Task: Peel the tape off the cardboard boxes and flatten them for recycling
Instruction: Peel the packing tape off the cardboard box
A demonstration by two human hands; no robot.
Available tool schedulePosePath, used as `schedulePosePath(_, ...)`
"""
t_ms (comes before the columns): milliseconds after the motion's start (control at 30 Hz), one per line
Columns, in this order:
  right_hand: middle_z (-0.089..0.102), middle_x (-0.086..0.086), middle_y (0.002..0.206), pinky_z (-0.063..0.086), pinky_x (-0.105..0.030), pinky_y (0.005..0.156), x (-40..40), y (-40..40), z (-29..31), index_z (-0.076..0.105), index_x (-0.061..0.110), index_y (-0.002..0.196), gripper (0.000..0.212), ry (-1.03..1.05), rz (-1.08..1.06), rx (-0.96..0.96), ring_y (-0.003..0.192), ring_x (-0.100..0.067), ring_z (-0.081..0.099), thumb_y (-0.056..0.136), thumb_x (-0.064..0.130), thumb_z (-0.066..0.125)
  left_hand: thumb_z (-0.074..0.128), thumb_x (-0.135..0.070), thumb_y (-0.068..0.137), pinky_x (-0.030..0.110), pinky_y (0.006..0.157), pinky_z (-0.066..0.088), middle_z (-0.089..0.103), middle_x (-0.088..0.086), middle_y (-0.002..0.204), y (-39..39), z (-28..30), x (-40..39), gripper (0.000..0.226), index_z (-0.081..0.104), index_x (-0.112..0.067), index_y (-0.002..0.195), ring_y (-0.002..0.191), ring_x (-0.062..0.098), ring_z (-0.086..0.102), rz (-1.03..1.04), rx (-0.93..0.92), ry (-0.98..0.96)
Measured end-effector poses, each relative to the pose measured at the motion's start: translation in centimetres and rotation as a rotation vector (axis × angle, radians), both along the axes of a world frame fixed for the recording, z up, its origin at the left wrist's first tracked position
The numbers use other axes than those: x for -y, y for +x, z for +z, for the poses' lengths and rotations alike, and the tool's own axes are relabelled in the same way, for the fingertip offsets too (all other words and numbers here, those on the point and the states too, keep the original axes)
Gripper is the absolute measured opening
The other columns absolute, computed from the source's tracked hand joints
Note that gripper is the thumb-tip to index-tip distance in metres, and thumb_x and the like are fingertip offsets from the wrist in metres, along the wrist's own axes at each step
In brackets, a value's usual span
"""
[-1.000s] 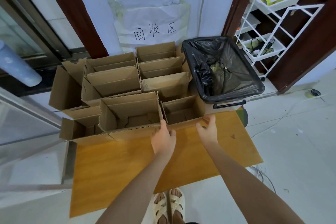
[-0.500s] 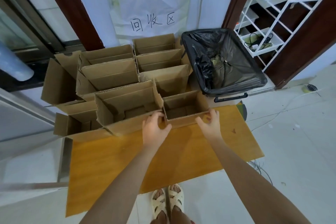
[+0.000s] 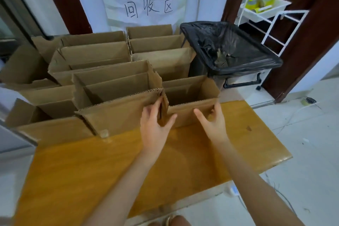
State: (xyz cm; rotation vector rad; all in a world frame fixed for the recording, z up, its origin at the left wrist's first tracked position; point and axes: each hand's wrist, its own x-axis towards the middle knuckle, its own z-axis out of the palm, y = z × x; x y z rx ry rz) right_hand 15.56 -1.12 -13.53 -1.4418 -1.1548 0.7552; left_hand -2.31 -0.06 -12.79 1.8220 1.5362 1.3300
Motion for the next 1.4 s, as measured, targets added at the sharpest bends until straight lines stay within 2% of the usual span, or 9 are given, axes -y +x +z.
schedulePosePath(133,0.051,0.024,0.12,0.038,-0.009,0.088,0.9,-0.1,-1.5,0.039,0.036,0.13,0.058,0.107,-0.043,0.028,0.109,0.009,0.049,0.081,0.042,0.068,0.068,-0.046,0.081,0.021,0.094,0.042,0.037,-0.011,0.12,-0.8,-0.9,0.6,0.06,0.046,-0.033,0.135,0.11,0.002,0.04,-0.04,0.006,0.071)
schedulePosePath(233,0.053,0.02,0.121,0.041,-0.015,0.092,2.0,-0.2,-1.6,0.04,0.034,0.13,0.053,0.161,-0.046,-0.008,0.112,0.004,0.05,0.085,0.036,0.068,0.065,-0.045,0.085,0.017,0.095,0.033,0.036,-0.007,0.132,-1.0,-0.1,1.2,0.064,0.039,-0.035,0.141,0.114,-0.001,0.034,-0.137,0.012,-0.06)
schedulePosePath(400,0.056,0.01,0.126,0.047,-0.033,0.101,6.4,-1.3,-0.8,0.041,0.022,0.137,0.055,0.157,-0.057,-0.005,0.116,-0.006,0.053,0.089,0.038,0.063,0.068,-0.032,0.087,0.037,0.112,0.036,0.039,-0.008,0.148,-0.8,1.2,5.0,0.071,0.028,-0.036,0.146,0.135,0.01,0.036,-0.27,0.226,-0.186)
schedulePosePath(633,0.048,0.006,0.138,0.043,-0.036,0.104,11.2,-1.8,0.0,0.033,0.023,0.145,0.063,0.129,-0.027,0.058,0.124,-0.011,0.046,0.091,0.04,0.06,0.07,-0.028,0.085,0.032,0.104,0.042,0.041,-0.005,0.145,-1.9,1.9,10.1,0.079,0.024,-0.029,0.149,0.124,0.008,0.042,-0.174,0.235,-0.192)
schedulePosePath(833,0.049,0.015,0.123,0.044,-0.012,0.081,13.3,-4.2,0.3,0.036,0.021,0.144,0.057,0.164,0.082,0.11,0.109,-0.002,0.048,0.093,0.033,0.058,0.07,-0.03,0.085,0.035,0.099,0.047,0.046,-0.001,0.142,-5.4,1.3,14.1,0.067,0.036,-0.021,0.142,0.126,0.02,0.047,-0.014,0.177,-0.227)
schedulePosePath(1033,0.049,0.013,0.123,0.048,-0.029,0.093,14.0,-7.5,-0.3,0.037,0.021,0.144,0.059,0.103,0.136,0.058,0.108,-0.007,0.05,0.092,0.04,0.057,0.072,-0.034,0.083,0.043,0.104,0.044,0.041,-0.002,0.145,-8.3,0.8,16.3,0.072,0.033,-0.025,0.143,0.132,0.019,0.04,0.037,0.258,-0.229)
schedulePosePath(1167,0.048,0.002,0.13,0.046,-0.017,0.083,13.6,-8.2,0.0,0.034,0.022,0.146,0.055,0.106,0.194,0.053,0.102,-0.003,0.051,0.096,0.035,0.052,0.068,-0.034,0.085,0.036,0.103,0.044,0.04,-0.002,0.146,-9.3,1.0,16.2,0.075,0.028,-0.024,0.147,0.132,0.018,0.04,0.022,0.298,-0.247)
schedulePosePath(1300,0.04,0.001,0.139,0.043,-0.029,0.101,13.1,-7.6,-0.7,0.02,0.031,0.15,0.079,0.145,0.28,0.086,0.123,-0.01,0.044,0.086,0.041,0.066,0.063,-0.038,0.087,0.026,0.095,0.043,0.045,-0.001,0.144,-9.6,0.6,15.2,0.072,0.03,-0.02,0.149,0.129,0.016,0.044,0.016,0.323,-0.27)
schedulePosePath(1400,0.034,0.01,0.146,0.036,-0.024,0.104,13.2,-7.0,-1.0,0.015,0.034,0.149,0.1,0.17,0.396,0.185,0.132,-0.004,0.036,0.071,0.053,0.074,0.063,-0.039,0.088,0.023,0.089,0.044,0.049,-0.005,0.133,-9.3,0.8,14.9,0.066,0.035,-0.018,0.144,0.119,0.011,0.048,0.059,0.355,-0.277)
